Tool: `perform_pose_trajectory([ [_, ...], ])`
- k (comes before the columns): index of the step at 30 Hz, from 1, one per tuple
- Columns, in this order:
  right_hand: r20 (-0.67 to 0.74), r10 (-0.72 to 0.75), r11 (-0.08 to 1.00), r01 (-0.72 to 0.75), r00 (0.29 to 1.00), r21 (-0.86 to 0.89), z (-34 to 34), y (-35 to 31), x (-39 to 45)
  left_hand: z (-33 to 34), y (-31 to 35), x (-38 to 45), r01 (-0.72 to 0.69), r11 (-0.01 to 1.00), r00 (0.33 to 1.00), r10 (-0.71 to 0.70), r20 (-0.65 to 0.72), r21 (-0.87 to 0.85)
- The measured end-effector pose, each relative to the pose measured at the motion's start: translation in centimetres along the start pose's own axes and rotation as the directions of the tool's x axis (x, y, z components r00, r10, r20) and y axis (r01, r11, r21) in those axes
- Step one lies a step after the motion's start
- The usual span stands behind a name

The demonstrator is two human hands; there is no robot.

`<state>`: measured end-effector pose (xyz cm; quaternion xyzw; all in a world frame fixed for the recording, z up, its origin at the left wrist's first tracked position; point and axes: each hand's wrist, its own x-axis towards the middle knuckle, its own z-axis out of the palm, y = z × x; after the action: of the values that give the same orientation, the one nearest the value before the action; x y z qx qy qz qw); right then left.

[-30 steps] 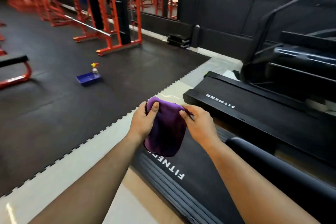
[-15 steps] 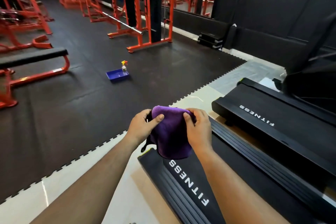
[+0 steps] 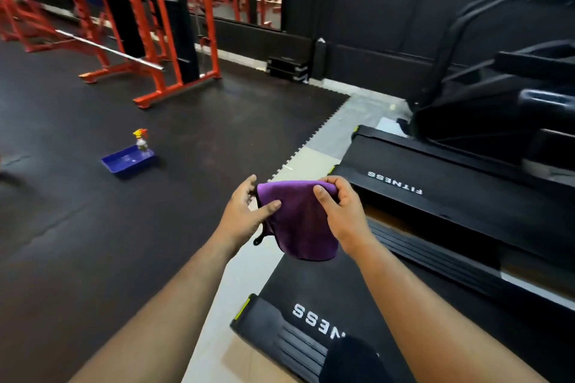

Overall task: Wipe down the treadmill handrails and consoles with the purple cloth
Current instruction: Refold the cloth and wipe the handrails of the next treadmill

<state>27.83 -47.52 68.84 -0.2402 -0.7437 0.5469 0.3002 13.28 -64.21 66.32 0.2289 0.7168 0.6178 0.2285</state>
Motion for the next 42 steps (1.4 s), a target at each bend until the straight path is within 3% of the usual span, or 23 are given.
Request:
perform_pose_trajectory([
  [4, -0.128, 0.019, 0.999, -0.013, 0.992, 0.043, -1.2, -0.2, 2.8, 2.4, 2.6, 3.2, -0.113, 0.993, 0.994, 0.113, -0.004, 0.025],
  [11, -0.339, 0.061, 0.986, -0.005, 0.939, 0.164, -4.3, 0.5, 8.0, 8.4, 5.6, 10.7, -0.194, 0.974, 0.975, 0.205, 0.090, -0.116],
  [18, -0.317, 0.246, 0.946, -0.155, 0.916, 0.285, -11.1, 5.0, 15.5, 19.1, 7.5, 20.6, -0.185, 0.960, 0.938, 0.237, 0.252, -0.212],
  [24, -0.606, 0.280, 0.919, -0.026, 0.745, 0.393, -21.8, 8.8, 24.0, 32.7, 10.7, 30.6, -0.176, 0.962, 0.873, 0.250, 0.419, -0.207],
  [30, -0.732, 0.306, 0.875, 0.123, 0.609, 0.468, -35.2, 5.4, 32.0, 46.5, 21.6, 36.8, -0.155, 0.971, 0.778, 0.233, 0.584, -0.180],
  [35, -0.653, 0.392, 0.854, 0.006, 0.648, 0.520, -43.1, 2.4, 32.2, 54.9, 29.7, 37.1, -0.150, 0.959, 0.656, 0.278, 0.701, -0.240],
  [38, -0.749, 0.403, 0.871, 0.031, 0.527, 0.490, -46.5, 0.8, 29.7, 59.2, 32.6, 35.3, -0.163, 0.954, 0.564, 0.299, 0.770, -0.251],
  [42, -0.874, 0.356, 0.902, 0.122, 0.331, 0.414, -51.4, -2.4, 24.8, 64.8, 35.5, 31.5, -0.141, 0.975, 0.368, 0.211, 0.906, -0.169],
])
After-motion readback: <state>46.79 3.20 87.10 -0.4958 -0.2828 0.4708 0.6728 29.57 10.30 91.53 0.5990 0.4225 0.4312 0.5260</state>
